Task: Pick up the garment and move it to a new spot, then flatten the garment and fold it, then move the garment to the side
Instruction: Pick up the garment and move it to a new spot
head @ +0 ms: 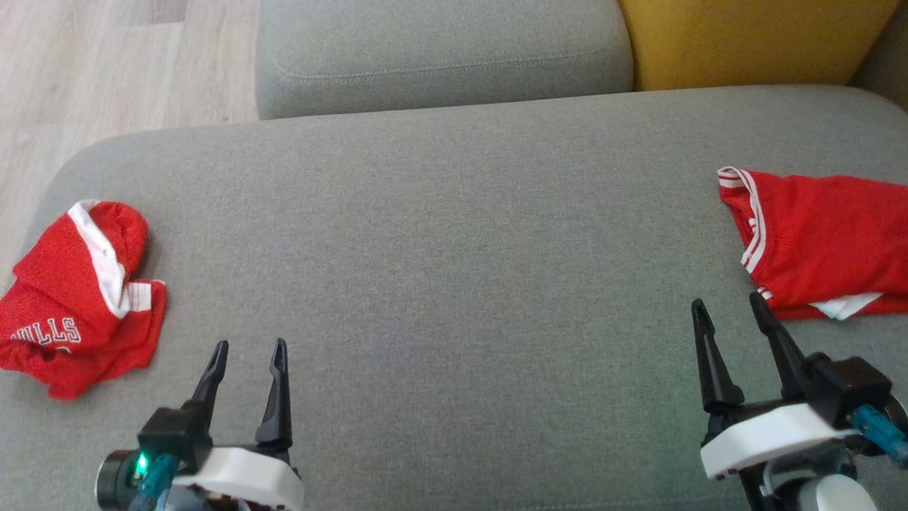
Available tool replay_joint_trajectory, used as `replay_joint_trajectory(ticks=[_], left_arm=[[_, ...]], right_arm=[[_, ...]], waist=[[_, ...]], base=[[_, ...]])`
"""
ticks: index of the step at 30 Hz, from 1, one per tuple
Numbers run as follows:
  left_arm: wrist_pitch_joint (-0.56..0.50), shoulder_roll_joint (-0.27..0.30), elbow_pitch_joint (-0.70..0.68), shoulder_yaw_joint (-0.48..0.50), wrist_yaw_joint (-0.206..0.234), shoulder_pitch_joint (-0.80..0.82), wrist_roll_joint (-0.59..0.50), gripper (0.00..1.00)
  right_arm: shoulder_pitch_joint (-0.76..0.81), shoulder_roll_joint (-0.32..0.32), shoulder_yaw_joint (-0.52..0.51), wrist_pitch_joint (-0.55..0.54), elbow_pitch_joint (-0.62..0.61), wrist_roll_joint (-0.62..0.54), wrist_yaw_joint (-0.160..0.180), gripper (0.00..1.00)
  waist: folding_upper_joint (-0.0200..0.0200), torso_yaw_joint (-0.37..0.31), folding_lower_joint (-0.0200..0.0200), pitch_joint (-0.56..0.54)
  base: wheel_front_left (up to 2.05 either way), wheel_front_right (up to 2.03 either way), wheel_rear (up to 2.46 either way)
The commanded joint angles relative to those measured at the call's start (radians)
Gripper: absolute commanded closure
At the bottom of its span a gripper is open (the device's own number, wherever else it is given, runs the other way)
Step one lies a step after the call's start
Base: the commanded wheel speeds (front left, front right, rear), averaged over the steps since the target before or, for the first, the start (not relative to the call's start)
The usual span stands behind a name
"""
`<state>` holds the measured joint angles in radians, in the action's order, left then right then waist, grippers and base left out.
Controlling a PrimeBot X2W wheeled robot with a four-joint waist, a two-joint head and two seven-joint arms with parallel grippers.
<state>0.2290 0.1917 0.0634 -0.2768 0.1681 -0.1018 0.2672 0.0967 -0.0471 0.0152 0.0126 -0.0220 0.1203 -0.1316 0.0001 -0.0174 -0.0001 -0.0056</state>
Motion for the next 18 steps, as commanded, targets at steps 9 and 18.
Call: replay_joint_trajectory(ticks=[9,18], left_arm=[[-0.006,0.028,-0.048,0.035,0.017,0.026,0.016,0.0],[-0.006,0.031,-0.05,0.031,0.022,0.028,0.02,0.0]], right_arm=[[-0.012,-0.003,0.011,-0.012,-0.06,0.004,0.001,0.0],[-0.011,-0.003,0.011,-0.016,-0.062,0.008,0.001,0.0]], waist=[[-0.0001,-0.001,0.0001,-0.003],[-0.0001,-0.002,0.0001,-0.002]], base=[[0.0,0.0,0.0],[0.0,0.0,0.0]])
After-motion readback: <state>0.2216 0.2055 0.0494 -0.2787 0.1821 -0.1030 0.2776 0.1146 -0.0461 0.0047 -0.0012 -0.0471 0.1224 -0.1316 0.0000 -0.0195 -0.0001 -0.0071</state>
